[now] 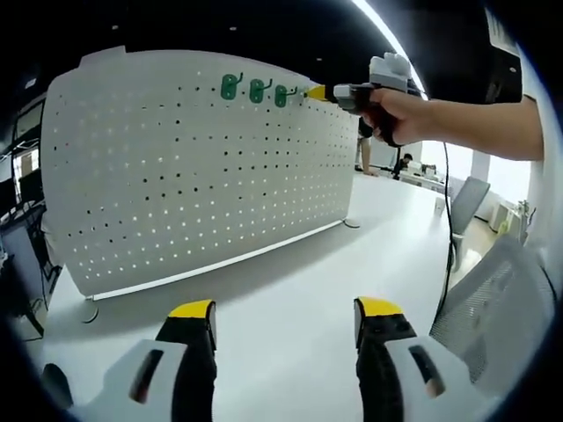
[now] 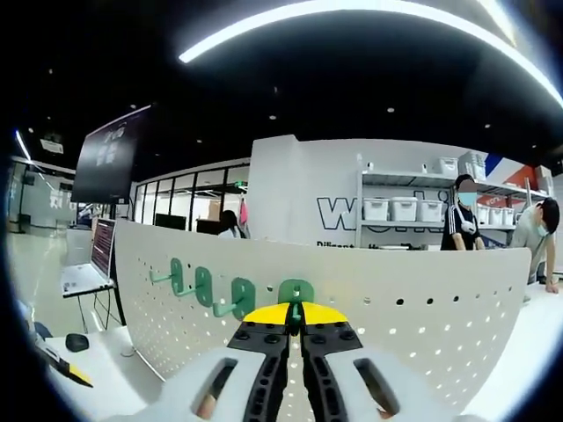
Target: Insert the hook assembly into the mounting plate slot until the hook locks in place.
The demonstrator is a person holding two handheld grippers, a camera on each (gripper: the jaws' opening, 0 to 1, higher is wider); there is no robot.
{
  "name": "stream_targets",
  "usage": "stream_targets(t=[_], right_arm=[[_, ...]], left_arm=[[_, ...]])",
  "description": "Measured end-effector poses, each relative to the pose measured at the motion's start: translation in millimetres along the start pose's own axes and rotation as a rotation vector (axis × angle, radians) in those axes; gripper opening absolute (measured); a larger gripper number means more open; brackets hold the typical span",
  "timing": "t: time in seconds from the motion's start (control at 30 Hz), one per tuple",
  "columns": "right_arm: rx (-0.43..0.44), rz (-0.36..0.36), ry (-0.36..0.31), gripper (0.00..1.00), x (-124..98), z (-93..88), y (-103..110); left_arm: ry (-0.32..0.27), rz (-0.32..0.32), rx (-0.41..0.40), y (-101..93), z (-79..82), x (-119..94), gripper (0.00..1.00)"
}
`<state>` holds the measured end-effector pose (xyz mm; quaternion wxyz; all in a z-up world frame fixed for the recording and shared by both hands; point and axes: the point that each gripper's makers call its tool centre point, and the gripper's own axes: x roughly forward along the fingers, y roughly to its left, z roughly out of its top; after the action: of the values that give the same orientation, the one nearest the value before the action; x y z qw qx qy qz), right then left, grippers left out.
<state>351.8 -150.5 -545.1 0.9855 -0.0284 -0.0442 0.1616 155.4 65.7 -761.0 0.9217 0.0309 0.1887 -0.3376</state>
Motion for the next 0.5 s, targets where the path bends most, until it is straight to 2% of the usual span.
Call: stream_targets(t=[0.27,0.5], right_arm=[[0.010,0.009,-0.007,0.01,3.7,-0.9,-1.2],[0.003,0.003,0.015,0.01,5.3,-9.3,-2.0]], left_arm=[[0.010,0.006,-0.006,2.4,-2.7,-0.6,0.64],[0.013,0.010,-0.008,3.5,-4.0,-0.7,0.64]])
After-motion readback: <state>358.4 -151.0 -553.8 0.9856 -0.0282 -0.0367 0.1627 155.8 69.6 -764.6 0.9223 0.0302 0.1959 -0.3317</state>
